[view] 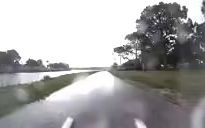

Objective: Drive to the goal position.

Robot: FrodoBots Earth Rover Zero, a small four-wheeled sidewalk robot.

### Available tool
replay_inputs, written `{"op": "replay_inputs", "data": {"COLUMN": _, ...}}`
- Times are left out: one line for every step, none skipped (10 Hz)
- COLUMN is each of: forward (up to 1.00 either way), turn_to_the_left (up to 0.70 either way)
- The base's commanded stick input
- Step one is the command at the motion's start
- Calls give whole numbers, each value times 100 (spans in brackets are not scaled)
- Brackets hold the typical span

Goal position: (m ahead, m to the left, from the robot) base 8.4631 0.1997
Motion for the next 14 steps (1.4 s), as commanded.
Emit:
{"op": "replay_inputs", "data": {"forward": 100, "turn_to_the_left": 0}}
{"op": "replay_inputs", "data": {"forward": 100, "turn_to_the_left": 0}}
{"op": "replay_inputs", "data": {"forward": 100, "turn_to_the_left": 0}}
{"op": "replay_inputs", "data": {"forward": 100, "turn_to_the_left": 0}}
{"op": "replay_inputs", "data": {"forward": 100, "turn_to_the_left": 0}}
{"op": "replay_inputs", "data": {"forward": 100, "turn_to_the_left": 0}}
{"op": "replay_inputs", "data": {"forward": 100, "turn_to_the_left": 0}}
{"op": "replay_inputs", "data": {"forward": 100, "turn_to_the_left": 0}}
{"op": "replay_inputs", "data": {"forward": 100, "turn_to_the_left": 0}}
{"op": "replay_inputs", "data": {"forward": 100, "turn_to_the_left": 0}}
{"op": "replay_inputs", "data": {"forward": 100, "turn_to_the_left": 0}}
{"op": "replay_inputs", "data": {"forward": 100, "turn_to_the_left": 0}}
{"op": "replay_inputs", "data": {"forward": 100, "turn_to_the_left": 0}}
{"op": "replay_inputs", "data": {"forward": 100, "turn_to_the_left": 0}}
